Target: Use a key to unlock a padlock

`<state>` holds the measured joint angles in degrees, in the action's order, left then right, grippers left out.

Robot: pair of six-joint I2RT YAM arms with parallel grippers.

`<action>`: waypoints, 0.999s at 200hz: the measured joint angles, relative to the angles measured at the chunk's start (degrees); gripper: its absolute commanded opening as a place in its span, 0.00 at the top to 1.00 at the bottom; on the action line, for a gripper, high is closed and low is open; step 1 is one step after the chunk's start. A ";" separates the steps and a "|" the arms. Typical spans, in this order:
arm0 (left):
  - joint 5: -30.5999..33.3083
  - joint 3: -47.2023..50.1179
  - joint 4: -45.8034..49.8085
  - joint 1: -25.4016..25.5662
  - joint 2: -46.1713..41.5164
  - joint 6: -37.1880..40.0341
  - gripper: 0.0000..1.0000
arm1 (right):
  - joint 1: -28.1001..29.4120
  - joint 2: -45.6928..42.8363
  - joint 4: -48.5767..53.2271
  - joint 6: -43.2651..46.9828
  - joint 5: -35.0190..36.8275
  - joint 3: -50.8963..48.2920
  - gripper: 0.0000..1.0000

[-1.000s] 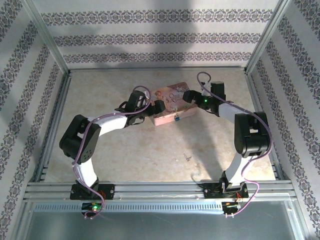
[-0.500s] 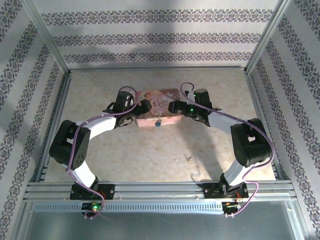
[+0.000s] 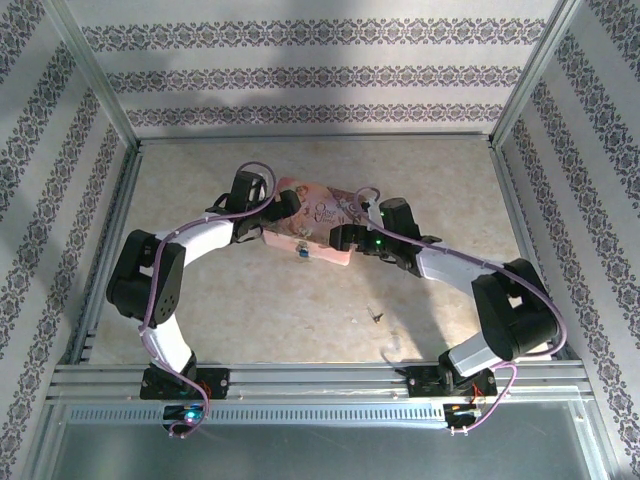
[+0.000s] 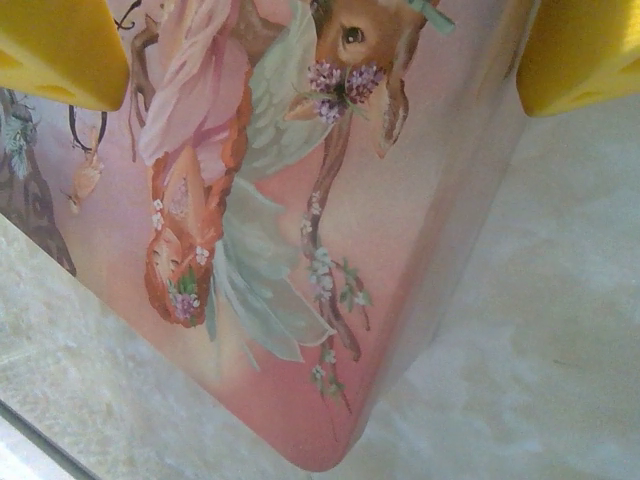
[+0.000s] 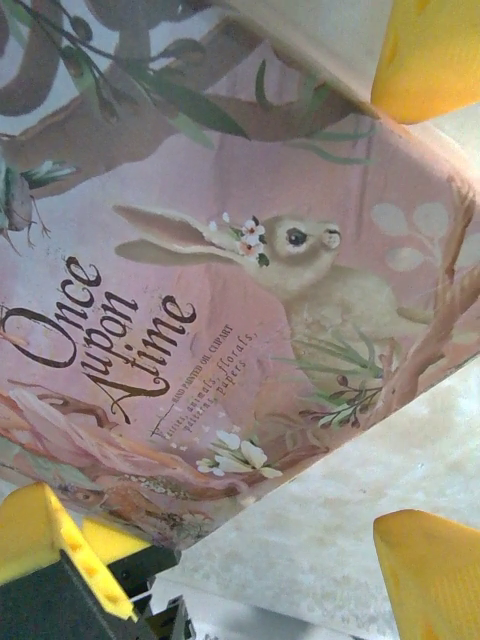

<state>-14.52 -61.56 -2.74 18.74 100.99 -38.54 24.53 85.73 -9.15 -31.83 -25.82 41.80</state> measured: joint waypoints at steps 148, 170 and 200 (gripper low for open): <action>2.71 22.32 3.19 -0.48 -34.64 2.45 0.01 | 3.19 -30.82 46.05 1.97 15.39 -2.10 0.33; 1.99 29.57 1.25 -0.48 -36.94 -1.31 0.01 | 7.69 -30.21 48.37 -1.60 15.37 -4.55 0.39; 1.16 33.51 0.55 -0.48 -36.00 -4.46 0.01 | 13.53 -25.66 49.64 -5.95 15.82 -7.32 0.50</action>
<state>-13.37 -28.05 -2.20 18.26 64.99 -43.00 38.06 60.07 40.49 -37.78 -10.00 34.48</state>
